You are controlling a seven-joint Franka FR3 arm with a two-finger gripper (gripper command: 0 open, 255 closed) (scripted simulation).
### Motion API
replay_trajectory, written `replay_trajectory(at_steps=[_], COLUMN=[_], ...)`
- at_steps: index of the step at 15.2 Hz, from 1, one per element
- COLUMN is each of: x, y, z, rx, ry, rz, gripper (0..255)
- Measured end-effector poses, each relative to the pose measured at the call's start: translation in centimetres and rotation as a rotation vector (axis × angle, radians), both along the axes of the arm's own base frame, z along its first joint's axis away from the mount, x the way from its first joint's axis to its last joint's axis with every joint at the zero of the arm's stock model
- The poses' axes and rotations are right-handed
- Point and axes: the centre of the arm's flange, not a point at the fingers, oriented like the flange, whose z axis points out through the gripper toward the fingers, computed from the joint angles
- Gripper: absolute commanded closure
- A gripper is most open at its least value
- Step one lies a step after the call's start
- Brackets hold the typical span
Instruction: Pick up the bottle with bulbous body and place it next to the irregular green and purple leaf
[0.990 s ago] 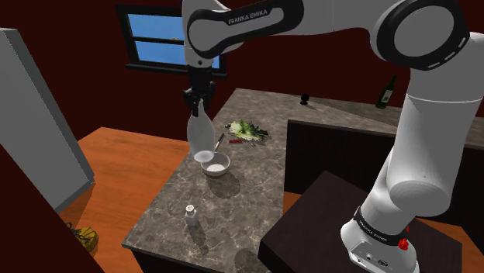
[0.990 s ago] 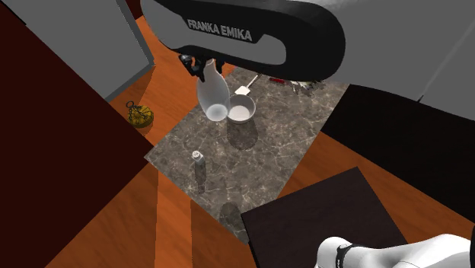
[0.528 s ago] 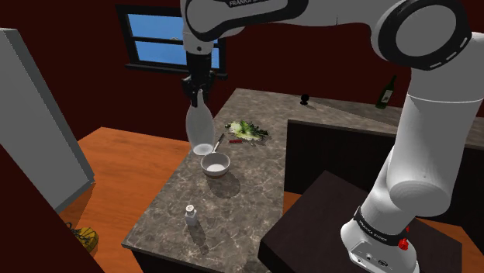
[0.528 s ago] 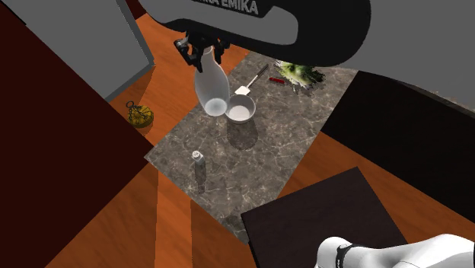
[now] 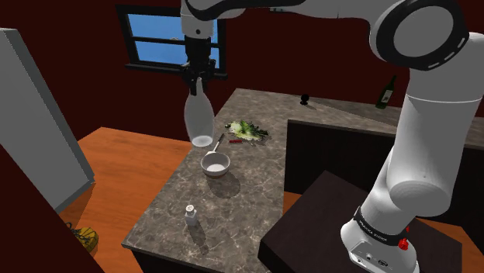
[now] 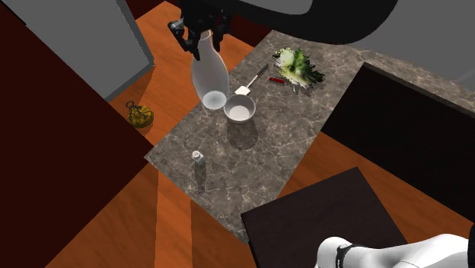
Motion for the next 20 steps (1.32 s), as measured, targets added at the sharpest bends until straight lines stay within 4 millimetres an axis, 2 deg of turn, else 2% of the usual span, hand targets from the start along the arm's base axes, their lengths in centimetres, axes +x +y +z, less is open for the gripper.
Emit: replay_trajectory(at_steps=[2,5,20], x=[0.0,0.3,1.4], y=[-1.4,-5.0,-25.0], z=[0.2,0.4,0.2], rx=[0.0,0.0,0.0], ry=[0.0,0.0,0.0], rz=[0.0,-0.001,-0.001], gripper=[255,255,255])
